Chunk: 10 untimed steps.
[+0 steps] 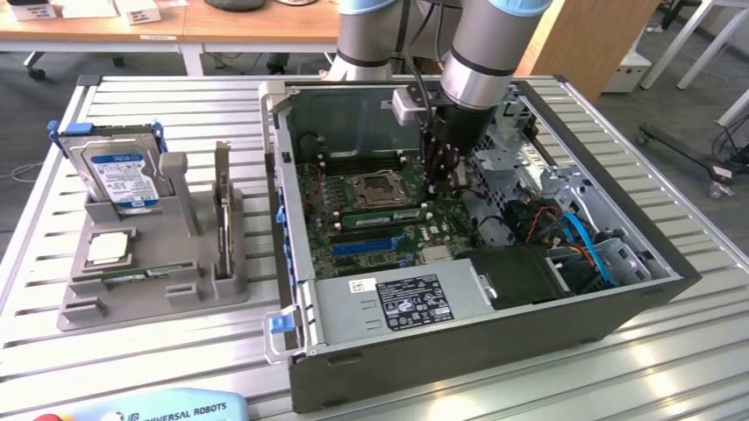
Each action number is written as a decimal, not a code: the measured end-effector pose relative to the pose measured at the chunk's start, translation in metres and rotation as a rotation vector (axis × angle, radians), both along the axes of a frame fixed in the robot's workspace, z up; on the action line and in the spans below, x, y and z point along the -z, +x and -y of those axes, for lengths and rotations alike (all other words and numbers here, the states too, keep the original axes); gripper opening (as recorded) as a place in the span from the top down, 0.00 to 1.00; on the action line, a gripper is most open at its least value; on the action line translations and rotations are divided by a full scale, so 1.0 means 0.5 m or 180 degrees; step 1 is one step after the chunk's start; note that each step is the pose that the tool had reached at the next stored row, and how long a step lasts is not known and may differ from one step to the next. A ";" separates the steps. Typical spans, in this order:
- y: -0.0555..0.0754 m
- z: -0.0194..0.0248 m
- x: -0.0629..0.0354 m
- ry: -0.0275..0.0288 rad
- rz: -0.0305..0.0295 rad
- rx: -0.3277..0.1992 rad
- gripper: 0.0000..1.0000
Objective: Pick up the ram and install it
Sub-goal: 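Press down the ram until it locks into place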
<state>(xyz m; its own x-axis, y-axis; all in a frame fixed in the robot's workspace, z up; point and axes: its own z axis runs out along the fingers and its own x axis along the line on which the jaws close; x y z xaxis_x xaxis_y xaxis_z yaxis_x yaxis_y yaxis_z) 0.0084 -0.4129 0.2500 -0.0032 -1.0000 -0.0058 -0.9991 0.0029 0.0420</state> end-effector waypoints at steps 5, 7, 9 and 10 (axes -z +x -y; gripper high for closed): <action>0.000 0.0002 0.001 0.0000 0.0000 0.0000 0.90; 0.000 0.0001 0.003 0.0000 0.0000 0.0000 0.90; 0.000 0.0001 0.006 0.0000 0.0000 0.0000 0.90; 0.000 0.0001 0.007 0.0000 0.0000 0.0000 0.90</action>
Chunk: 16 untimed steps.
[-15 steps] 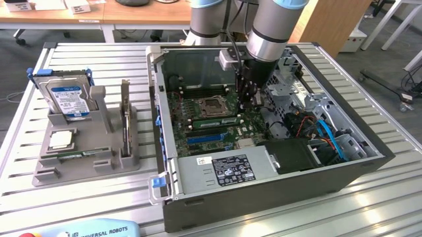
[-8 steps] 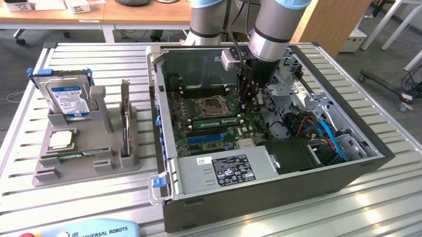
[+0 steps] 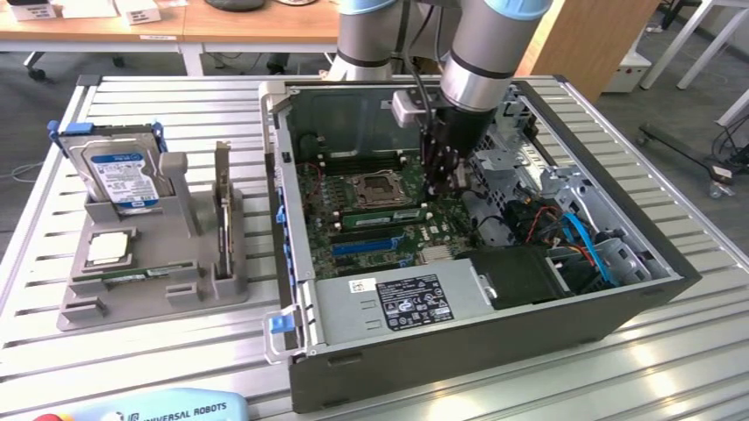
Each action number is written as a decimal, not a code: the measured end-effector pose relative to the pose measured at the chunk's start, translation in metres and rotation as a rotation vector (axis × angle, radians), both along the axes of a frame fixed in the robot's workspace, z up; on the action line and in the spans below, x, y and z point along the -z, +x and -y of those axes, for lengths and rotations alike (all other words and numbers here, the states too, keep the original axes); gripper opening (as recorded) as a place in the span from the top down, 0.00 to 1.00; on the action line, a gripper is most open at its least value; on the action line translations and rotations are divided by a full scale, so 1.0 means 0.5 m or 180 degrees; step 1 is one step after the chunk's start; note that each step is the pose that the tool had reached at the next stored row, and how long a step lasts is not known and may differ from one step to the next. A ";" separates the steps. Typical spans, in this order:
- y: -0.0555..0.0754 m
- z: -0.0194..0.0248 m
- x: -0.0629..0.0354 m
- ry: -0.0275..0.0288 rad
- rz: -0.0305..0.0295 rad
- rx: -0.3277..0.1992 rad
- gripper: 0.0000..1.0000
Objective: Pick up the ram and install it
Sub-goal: 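Press down the ram until it locks into place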
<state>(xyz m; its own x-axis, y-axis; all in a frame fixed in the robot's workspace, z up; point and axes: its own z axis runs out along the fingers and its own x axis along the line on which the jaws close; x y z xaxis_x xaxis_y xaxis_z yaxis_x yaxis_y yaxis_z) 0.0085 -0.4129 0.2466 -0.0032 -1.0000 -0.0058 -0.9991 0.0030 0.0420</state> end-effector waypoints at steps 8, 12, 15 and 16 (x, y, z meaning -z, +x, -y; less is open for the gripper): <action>0.000 0.0001 0.008 -0.0001 0.0000 0.0000 0.90; 0.000 -0.0008 0.009 0.0001 0.0000 0.0000 0.90; 0.000 -0.0037 0.011 0.0000 0.0000 0.0000 0.90; 0.000 -0.0048 0.011 0.0000 0.0000 0.0000 0.90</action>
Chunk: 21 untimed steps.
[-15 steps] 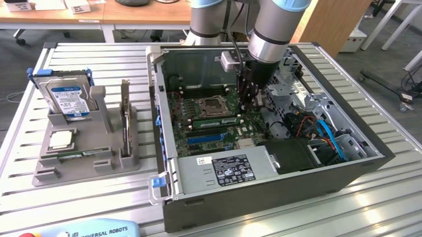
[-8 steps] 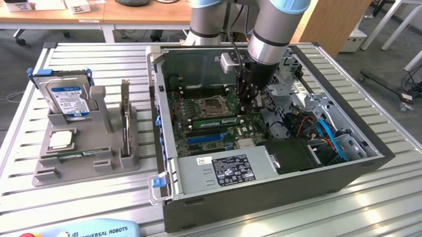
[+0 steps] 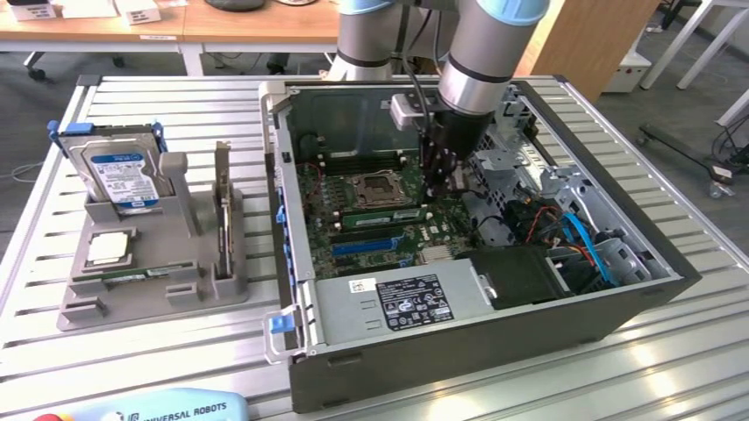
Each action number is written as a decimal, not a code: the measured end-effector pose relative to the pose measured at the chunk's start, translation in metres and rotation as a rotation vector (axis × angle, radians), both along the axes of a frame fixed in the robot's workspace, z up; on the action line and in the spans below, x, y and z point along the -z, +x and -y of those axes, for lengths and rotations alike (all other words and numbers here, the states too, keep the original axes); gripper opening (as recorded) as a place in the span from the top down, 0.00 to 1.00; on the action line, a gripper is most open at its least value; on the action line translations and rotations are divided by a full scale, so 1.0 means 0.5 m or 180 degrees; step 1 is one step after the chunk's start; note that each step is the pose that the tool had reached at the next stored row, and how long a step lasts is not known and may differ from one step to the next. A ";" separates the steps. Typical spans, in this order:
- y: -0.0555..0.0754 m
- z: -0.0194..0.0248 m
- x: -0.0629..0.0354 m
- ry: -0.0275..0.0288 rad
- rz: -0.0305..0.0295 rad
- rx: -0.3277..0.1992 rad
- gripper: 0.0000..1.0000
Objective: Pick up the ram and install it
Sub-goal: 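Press down the ram until it locks into place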
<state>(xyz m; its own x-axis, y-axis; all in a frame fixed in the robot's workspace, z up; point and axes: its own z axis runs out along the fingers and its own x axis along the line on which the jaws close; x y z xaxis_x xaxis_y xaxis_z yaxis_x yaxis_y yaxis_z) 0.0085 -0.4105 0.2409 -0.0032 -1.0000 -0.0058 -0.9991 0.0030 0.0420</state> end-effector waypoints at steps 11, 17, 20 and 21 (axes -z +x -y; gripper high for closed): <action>0.000 -0.0007 0.009 -0.0001 0.0000 0.0000 0.90; 0.000 -0.0008 0.022 -0.0001 0.0000 0.0000 0.90; 0.000 -0.0012 0.022 0.0000 0.0000 0.0000 0.90; 0.000 -0.0013 0.022 0.0000 0.0000 0.0000 0.90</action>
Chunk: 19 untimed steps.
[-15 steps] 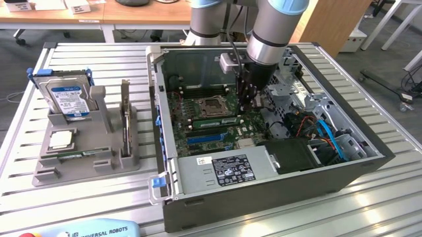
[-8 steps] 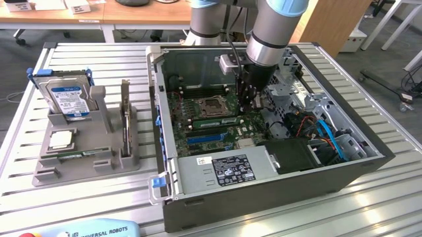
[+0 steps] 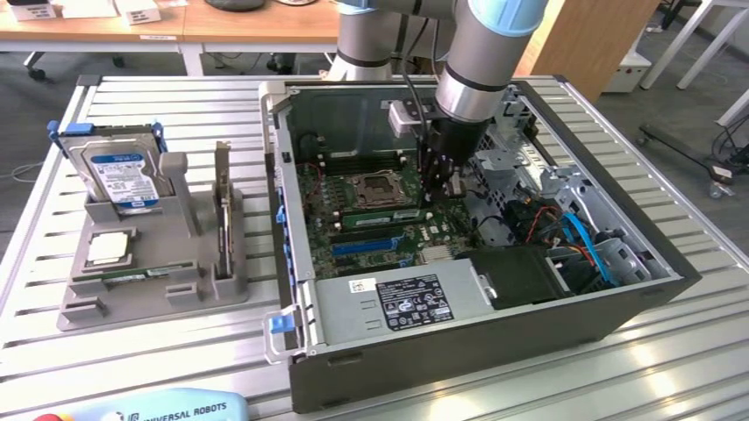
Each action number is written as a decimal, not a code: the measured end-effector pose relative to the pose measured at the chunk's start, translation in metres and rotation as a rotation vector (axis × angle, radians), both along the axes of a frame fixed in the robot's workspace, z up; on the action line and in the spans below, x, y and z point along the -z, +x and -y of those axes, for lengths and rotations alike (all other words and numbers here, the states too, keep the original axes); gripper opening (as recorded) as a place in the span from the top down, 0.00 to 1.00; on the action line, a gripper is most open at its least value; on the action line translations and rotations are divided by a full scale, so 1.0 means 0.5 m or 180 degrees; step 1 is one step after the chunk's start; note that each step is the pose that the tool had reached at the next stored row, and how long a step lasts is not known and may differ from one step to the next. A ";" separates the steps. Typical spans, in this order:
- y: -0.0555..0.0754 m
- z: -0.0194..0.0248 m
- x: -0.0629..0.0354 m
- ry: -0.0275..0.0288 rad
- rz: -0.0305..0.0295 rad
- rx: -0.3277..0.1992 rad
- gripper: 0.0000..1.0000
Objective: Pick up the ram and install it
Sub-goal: 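Press down the ram until it locks into place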
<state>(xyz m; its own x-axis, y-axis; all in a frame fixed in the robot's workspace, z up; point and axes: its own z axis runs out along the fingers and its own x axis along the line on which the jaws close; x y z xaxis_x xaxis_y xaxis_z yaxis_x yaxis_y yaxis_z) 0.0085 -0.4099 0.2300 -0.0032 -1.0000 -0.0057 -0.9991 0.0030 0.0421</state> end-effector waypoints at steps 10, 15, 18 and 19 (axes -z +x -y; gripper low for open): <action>0.000 0.0000 -0.001 0.0000 0.0000 0.0000 0.90; 0.000 -0.0001 0.000 0.0000 0.0000 0.0000 0.90; 0.000 -0.0001 0.001 0.0001 0.0000 0.0000 0.90; 0.000 -0.0001 0.001 0.0000 0.0000 0.0000 0.90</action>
<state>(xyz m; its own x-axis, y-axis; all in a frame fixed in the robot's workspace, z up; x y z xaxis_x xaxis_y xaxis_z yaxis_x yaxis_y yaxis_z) 0.0085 -0.4099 0.2296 -0.0032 -1.0000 -0.0058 -0.9991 0.0029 0.0420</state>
